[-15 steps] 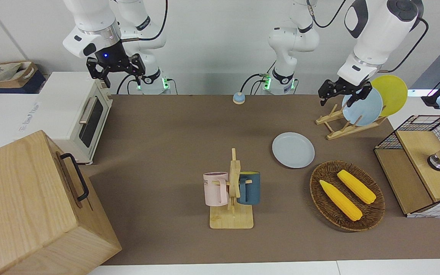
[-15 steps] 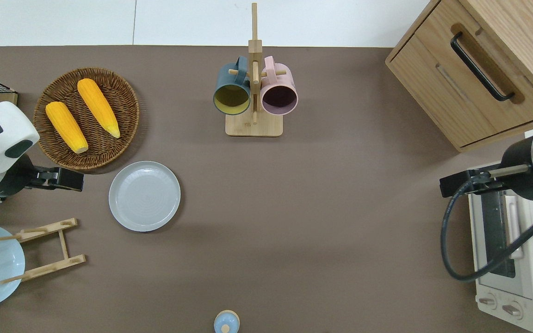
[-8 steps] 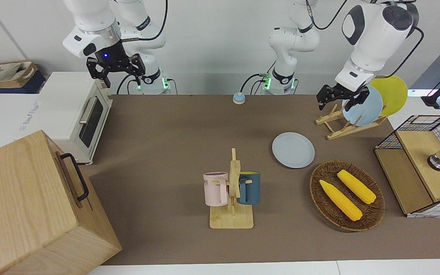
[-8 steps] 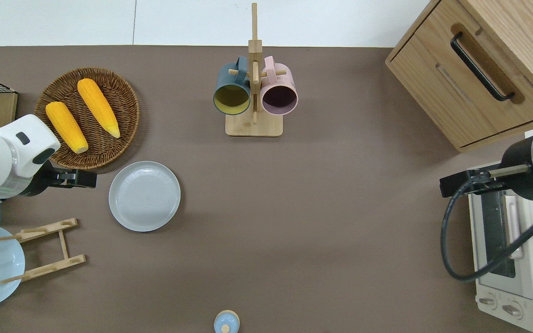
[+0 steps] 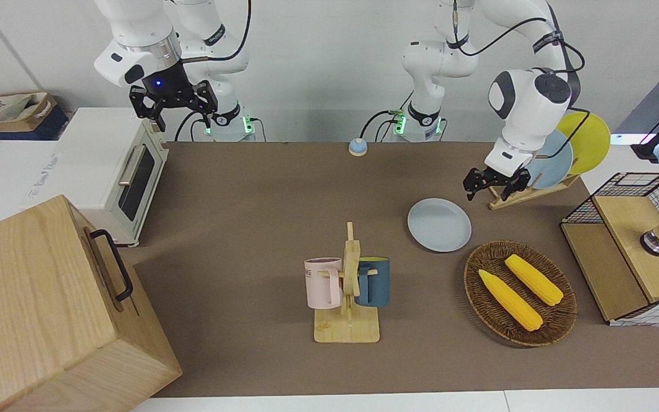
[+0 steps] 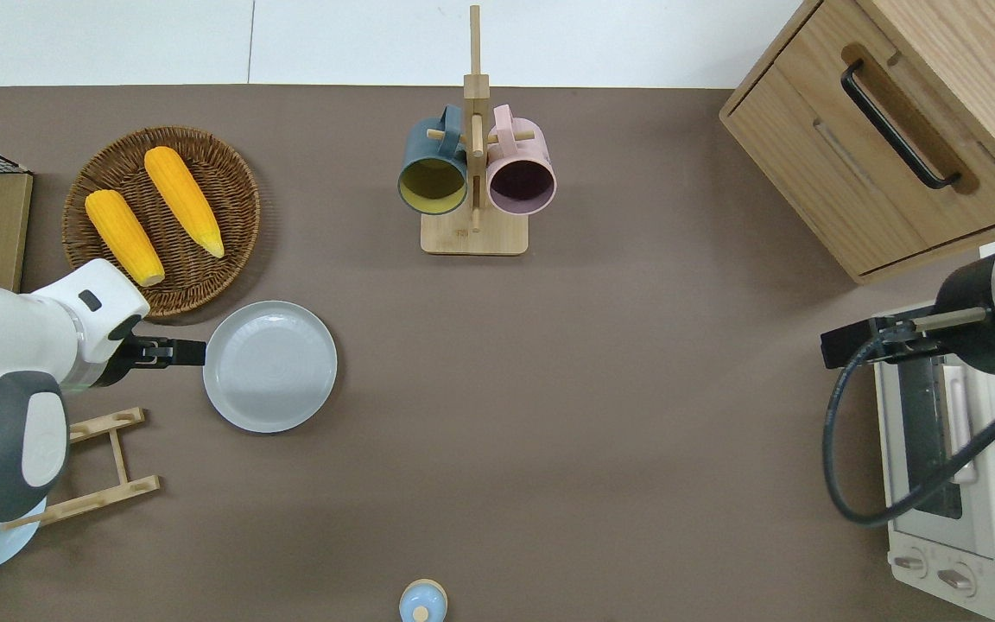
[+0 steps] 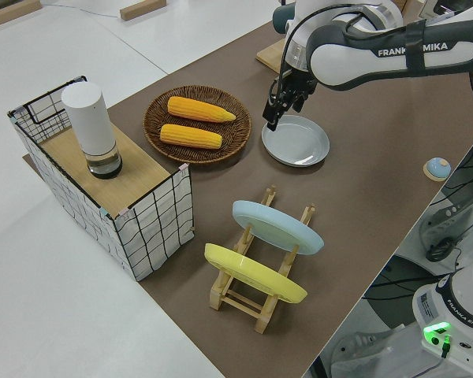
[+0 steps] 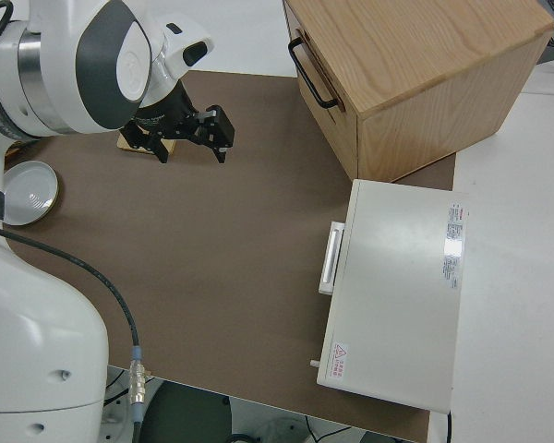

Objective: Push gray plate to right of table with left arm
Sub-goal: 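Move the left gripper down beside the gray plate's edge nearest the basket, then lower the left gripper against the gray plate's rim, then push the gray plate with the left gripper across the table toward the toaster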

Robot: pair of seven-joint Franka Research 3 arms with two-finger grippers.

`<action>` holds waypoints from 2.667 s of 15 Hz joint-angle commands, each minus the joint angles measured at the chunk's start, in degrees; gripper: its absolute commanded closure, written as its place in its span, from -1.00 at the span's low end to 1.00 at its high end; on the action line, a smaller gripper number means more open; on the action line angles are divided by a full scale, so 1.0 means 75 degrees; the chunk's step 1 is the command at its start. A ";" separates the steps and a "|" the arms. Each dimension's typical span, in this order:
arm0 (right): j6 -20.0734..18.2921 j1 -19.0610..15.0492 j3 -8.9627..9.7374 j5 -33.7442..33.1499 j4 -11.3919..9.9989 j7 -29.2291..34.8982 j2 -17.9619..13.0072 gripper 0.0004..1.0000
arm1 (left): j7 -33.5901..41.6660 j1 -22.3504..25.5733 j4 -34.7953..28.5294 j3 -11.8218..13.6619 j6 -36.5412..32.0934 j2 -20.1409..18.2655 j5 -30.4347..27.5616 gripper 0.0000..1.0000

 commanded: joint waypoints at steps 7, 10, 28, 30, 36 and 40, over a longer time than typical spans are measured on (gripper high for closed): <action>-0.0092 -0.0083 0.0042 0.0061 -0.0004 -0.0019 -0.0058 -0.97 | 0.0048 0.0173 -0.1573 -0.0054 0.1903 0.0261 0.0047 -0.99; -0.0092 -0.0083 0.0042 0.0061 0.0007 -0.0019 -0.0058 -0.97 | 0.0036 0.0161 -0.1573 -0.0054 0.2020 0.0449 0.0047 -0.99; -0.0092 -0.0083 0.0042 0.0061 0.0007 -0.0019 -0.0058 -0.97 | 0.0048 0.0161 -0.1538 -0.0054 0.2267 0.0790 -0.0434 0.86; -0.0092 -0.0083 0.0042 0.0061 -0.0004 -0.0008 -0.0058 -0.97 | 0.0060 0.0161 -0.1538 -0.0054 0.2267 0.0790 -0.0434 1.00; -0.0092 -0.0083 0.0042 0.0061 -0.0004 -0.0019 -0.0058 -0.97 | 0.0025 0.0079 -0.1538 -0.0171 0.2267 0.0825 -0.0434 1.00; -0.0092 -0.0083 0.0042 0.0061 0.0007 -0.0019 -0.0058 -0.97 | -0.0313 -0.0003 -0.1538 -0.0510 0.2220 0.0825 -0.0573 1.00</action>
